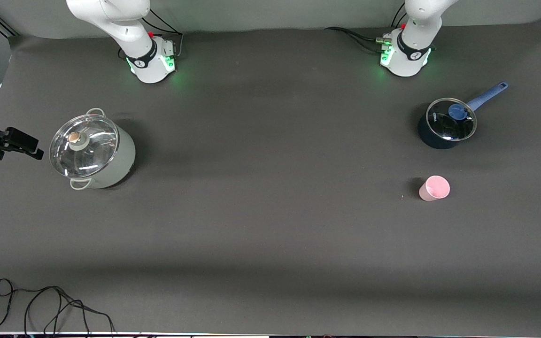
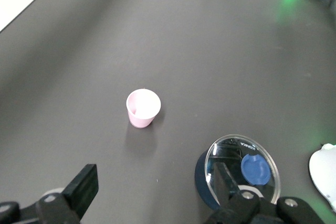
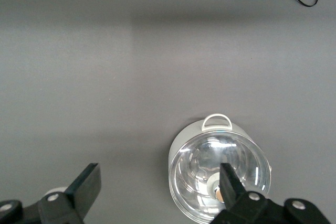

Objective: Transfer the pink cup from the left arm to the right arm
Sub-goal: 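Lower the left gripper toward the pink cup, then close the left gripper around the pink cup and lift it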

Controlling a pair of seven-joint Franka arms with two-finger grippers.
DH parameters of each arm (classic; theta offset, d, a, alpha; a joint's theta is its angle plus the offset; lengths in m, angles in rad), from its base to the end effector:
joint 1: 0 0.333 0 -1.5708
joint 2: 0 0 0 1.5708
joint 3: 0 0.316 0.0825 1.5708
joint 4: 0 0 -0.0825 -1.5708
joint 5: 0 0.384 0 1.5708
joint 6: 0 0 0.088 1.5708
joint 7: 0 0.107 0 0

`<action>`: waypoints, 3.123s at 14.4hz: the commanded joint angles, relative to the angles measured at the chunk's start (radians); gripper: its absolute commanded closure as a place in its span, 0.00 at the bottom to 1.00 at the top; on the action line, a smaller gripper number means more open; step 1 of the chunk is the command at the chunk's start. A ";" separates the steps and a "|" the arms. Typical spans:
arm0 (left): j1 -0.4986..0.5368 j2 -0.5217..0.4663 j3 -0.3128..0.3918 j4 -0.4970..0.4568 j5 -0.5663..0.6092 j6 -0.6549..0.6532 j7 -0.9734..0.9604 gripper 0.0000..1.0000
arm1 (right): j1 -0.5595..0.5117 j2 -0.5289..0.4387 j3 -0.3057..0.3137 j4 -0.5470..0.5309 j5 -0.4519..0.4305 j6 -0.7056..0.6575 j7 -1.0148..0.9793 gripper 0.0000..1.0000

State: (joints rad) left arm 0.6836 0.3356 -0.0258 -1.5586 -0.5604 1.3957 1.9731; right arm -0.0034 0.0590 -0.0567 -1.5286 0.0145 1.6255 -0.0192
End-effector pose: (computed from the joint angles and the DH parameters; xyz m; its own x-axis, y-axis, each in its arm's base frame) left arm 0.5164 0.3201 0.4424 0.3002 -0.7006 0.6473 -0.9537 -0.2094 0.2157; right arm 0.5774 -0.0323 0.6161 0.9984 -0.0414 0.0382 -0.0410 -0.9991 -0.0104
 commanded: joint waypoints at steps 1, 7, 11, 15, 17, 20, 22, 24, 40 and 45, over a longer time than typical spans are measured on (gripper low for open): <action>0.057 0.265 -0.016 0.210 -0.091 -0.136 0.139 0.02 | 0.008 -0.013 0.000 0.027 0.007 -0.010 -0.021 0.00; 0.085 0.520 -0.019 0.255 -0.234 -0.175 0.374 0.02 | 0.006 -0.010 -0.008 0.027 0.018 -0.038 -0.017 0.00; 0.080 0.632 -0.022 0.255 -0.303 -0.159 0.466 0.02 | 0.006 -0.010 -0.008 0.021 0.018 -0.036 -0.021 0.00; 0.063 0.704 -0.023 0.247 -0.349 -0.127 0.535 0.02 | 0.006 -0.001 -0.008 0.016 0.015 -0.024 -0.021 0.00; 0.063 0.721 -0.037 0.223 -0.357 -0.084 0.572 0.02 | 0.005 -0.001 -0.008 0.016 0.009 -0.022 -0.021 0.00; 0.063 0.747 -0.071 0.201 -0.357 -0.034 0.602 0.02 | -0.003 -0.002 -0.009 0.018 0.007 -0.021 -0.021 0.00; 0.048 0.763 -0.089 0.201 -0.358 -0.026 0.613 0.02 | -0.004 -0.002 -0.009 0.019 0.007 -0.013 -0.021 0.00; 0.028 0.766 -0.089 0.201 -0.365 -0.024 0.621 0.02 | -0.004 -0.004 -0.011 0.021 0.007 -0.013 -0.021 0.00; -0.073 0.775 -0.103 0.118 -0.426 -0.021 0.624 0.02 | 0.010 -0.010 -0.045 0.018 0.016 -0.007 -0.039 0.00; -0.088 0.775 -0.103 0.117 -0.429 -0.021 0.624 0.02 | 0.019 -0.015 -0.038 0.016 0.015 -0.010 -0.079 0.00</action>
State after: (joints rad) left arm 0.6100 1.1235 -0.1359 -1.4183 -0.9694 1.3680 2.5752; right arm 0.0020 0.0546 -0.0944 -1.5050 0.0145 1.6084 -0.0733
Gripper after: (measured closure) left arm 0.022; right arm 0.000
